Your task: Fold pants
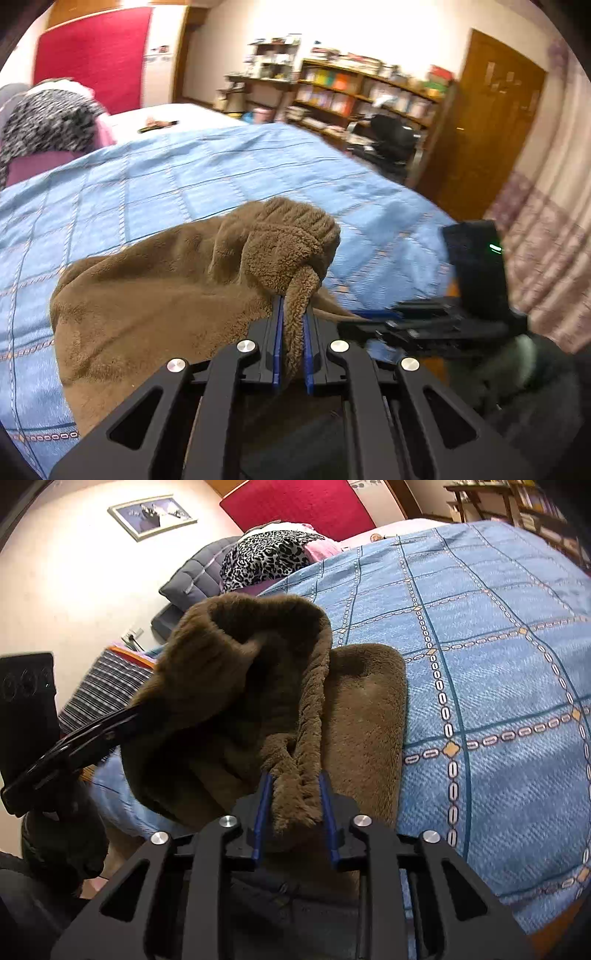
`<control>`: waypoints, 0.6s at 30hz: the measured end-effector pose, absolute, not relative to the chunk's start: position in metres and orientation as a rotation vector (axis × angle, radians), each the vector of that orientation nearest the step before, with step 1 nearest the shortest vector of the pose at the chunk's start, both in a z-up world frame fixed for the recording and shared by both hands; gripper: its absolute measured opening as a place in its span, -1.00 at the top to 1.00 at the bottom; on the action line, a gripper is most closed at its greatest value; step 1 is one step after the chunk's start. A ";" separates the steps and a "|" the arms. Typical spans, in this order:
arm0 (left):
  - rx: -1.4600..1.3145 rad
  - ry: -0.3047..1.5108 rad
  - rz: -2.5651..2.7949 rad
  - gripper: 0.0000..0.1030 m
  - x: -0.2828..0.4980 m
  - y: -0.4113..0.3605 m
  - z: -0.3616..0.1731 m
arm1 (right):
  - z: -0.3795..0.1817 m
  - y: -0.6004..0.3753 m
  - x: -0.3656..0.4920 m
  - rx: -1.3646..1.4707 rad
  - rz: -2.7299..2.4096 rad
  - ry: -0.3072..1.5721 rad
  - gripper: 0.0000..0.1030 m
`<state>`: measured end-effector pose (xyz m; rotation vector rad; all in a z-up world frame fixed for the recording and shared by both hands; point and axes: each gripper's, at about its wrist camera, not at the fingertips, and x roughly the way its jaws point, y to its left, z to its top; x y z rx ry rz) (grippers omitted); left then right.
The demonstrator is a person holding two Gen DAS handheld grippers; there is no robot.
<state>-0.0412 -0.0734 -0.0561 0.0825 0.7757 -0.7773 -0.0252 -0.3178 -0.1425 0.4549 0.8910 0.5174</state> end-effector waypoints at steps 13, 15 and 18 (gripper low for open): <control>0.127 0.940 -0.829 0.84 -0.045 -0.087 -0.133 | -0.126 -0.341 -0.011 0.583 0.481 0.809 0.12; 0.144 0.929 -0.824 0.84 -0.049 -0.085 -0.131 | -0.120 -0.334 -0.002 0.602 0.514 0.804 0.06; 0.126 0.918 -0.819 0.84 -0.050 -0.084 -0.128 | -0.119 -0.316 0.007 0.614 0.582 0.828 0.06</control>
